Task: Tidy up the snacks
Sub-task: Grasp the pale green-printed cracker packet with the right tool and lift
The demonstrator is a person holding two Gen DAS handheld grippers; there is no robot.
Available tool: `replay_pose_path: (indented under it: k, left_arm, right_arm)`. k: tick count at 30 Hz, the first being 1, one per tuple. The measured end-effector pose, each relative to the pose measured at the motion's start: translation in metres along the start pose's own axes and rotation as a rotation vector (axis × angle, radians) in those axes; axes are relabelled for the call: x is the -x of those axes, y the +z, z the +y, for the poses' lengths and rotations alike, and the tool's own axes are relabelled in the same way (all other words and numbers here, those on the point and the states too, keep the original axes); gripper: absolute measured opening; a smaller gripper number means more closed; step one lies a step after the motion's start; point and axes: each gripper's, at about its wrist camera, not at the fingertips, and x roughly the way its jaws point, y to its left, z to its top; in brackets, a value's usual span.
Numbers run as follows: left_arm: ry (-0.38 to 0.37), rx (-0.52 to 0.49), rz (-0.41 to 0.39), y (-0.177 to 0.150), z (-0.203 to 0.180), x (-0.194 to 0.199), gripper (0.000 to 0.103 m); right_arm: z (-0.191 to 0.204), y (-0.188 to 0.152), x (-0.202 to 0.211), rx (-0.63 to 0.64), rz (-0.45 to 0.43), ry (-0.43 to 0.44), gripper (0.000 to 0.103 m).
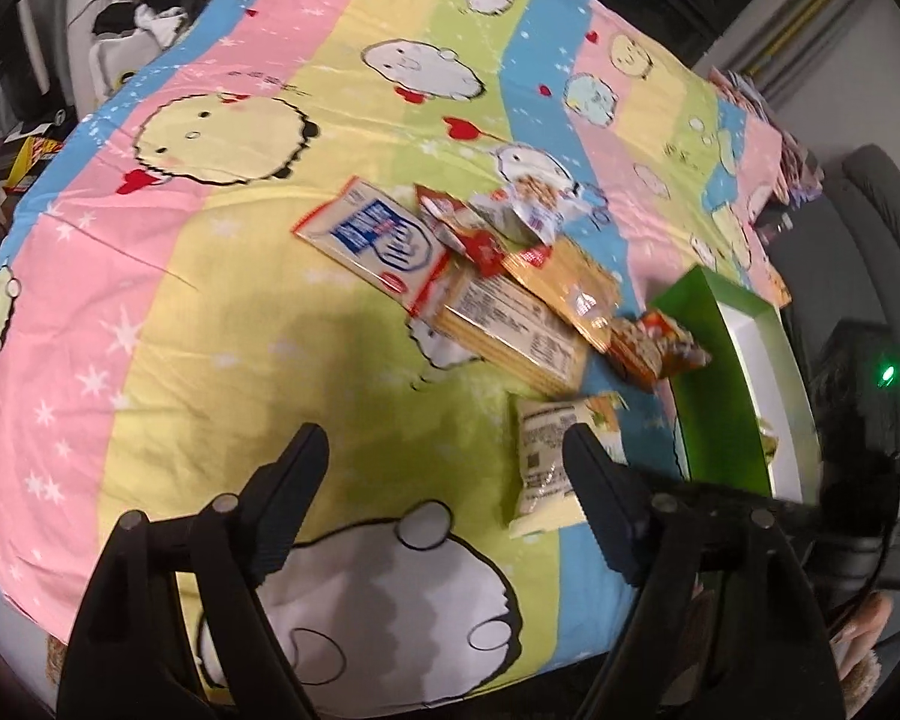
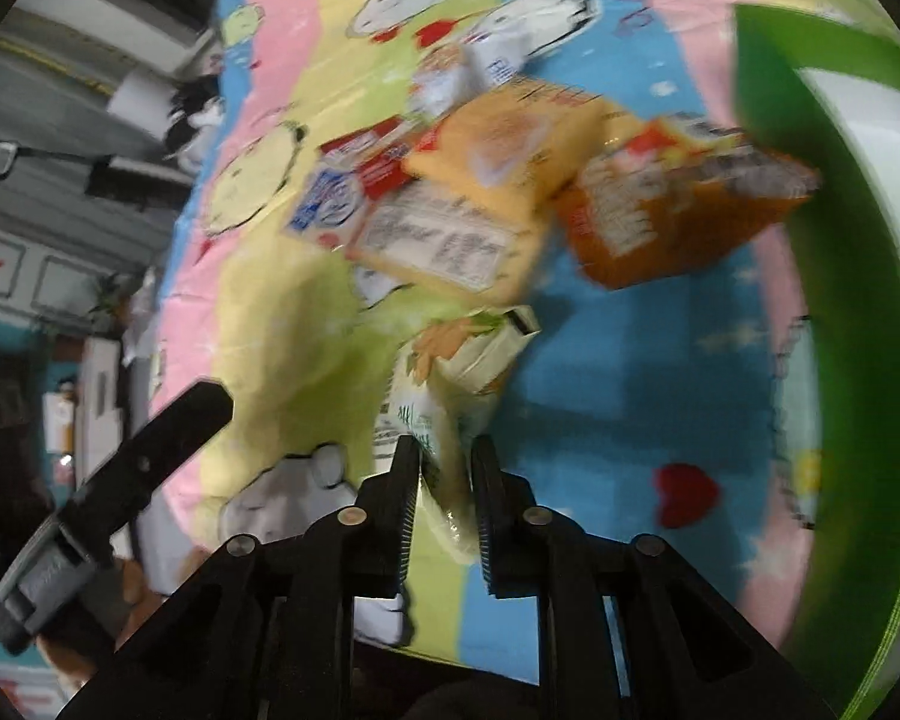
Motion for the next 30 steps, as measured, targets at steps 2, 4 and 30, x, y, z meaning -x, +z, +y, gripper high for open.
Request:
replay_pose_path:
  k: [2,4,30]
  left_arm:
    - [-0.021,-0.009,0.014,-0.003,-0.006,-0.005,0.080]
    - [-0.053,-0.013,0.039,-0.005,-0.012,-0.013,0.080]
    - [-0.172,-0.079,0.187,-0.023,-0.047,-0.065,0.053]
  right_arm:
    - [-0.002,0.000,0.010,-0.014,-0.041,-0.008,0.043]
    - [-0.006,-0.002,0.021,-0.026,-0.086,0.004,0.062]
    - [-0.010,0.003,-0.007,-0.039,-0.055,0.107,0.021]
